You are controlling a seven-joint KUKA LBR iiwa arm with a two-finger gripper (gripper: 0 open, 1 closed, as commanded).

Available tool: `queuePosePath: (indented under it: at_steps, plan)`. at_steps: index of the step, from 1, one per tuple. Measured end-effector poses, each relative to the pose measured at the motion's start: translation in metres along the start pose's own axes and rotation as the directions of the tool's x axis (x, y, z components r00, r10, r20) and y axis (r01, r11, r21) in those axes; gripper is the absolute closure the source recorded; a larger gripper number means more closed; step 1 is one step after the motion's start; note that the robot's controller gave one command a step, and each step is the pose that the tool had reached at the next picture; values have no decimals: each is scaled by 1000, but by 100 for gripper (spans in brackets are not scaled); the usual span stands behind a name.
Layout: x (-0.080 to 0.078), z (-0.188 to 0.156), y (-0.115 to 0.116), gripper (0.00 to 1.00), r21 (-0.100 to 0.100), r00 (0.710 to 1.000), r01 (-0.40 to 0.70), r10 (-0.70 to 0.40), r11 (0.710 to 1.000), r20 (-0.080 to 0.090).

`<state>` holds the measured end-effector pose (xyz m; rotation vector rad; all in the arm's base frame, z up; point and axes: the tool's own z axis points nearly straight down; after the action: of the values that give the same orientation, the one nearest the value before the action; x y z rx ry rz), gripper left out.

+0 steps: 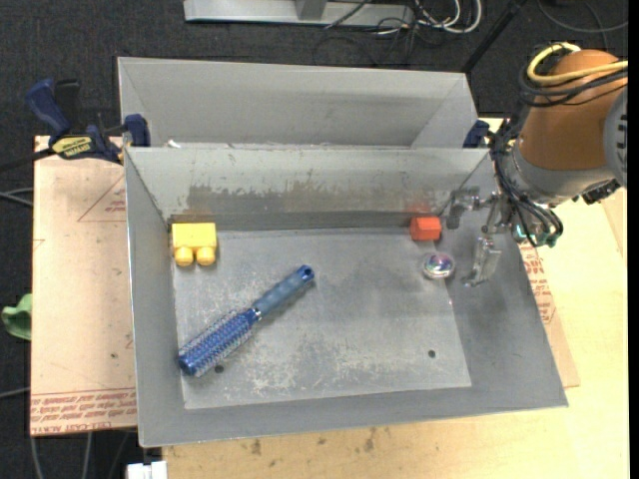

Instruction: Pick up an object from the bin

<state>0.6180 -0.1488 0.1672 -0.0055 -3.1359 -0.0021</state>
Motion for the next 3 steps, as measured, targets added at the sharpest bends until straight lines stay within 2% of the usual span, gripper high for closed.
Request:
queuePosePath:
  at_steps: [1,2,3]
  plan:
    - [-17,101,22,0,-2,999,55,-55,999,-1]
    - [-32,97,0,0,-8,965,263,-263,965,3]
    - [-39,93,6,0,-12,755,656,-655,755,16]
